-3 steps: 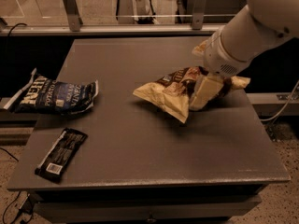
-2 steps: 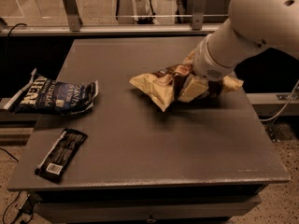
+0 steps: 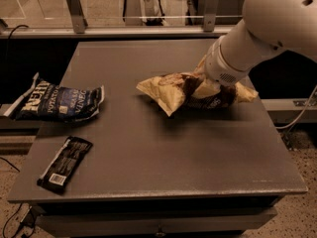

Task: Pick brown chip bag

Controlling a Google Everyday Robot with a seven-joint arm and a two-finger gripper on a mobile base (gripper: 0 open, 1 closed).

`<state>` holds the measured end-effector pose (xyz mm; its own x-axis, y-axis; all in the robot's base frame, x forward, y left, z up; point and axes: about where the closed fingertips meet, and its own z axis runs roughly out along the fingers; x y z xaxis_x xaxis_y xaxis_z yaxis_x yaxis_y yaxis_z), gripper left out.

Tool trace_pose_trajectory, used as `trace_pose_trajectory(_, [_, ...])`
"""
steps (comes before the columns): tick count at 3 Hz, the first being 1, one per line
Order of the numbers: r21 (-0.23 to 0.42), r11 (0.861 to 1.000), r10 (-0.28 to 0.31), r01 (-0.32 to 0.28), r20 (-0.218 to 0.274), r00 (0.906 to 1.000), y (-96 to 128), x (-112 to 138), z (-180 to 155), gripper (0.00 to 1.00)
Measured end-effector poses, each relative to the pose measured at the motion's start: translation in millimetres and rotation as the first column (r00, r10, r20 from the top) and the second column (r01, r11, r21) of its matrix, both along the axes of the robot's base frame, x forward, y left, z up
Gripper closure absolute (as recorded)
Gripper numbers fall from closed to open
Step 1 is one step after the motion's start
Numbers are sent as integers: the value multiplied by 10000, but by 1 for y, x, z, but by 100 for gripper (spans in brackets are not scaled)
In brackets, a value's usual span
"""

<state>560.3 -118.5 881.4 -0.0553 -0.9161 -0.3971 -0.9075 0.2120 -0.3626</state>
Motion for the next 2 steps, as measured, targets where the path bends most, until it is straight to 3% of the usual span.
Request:
trace_pose_trajectory(1, [-332, 9990, 309, -300, 261, 9992, 17, -4, 36, 100])
trace_pose_trajectory(2, [-1035, 9921, 789, -705, 792, 9937, 40, -13, 86, 100])
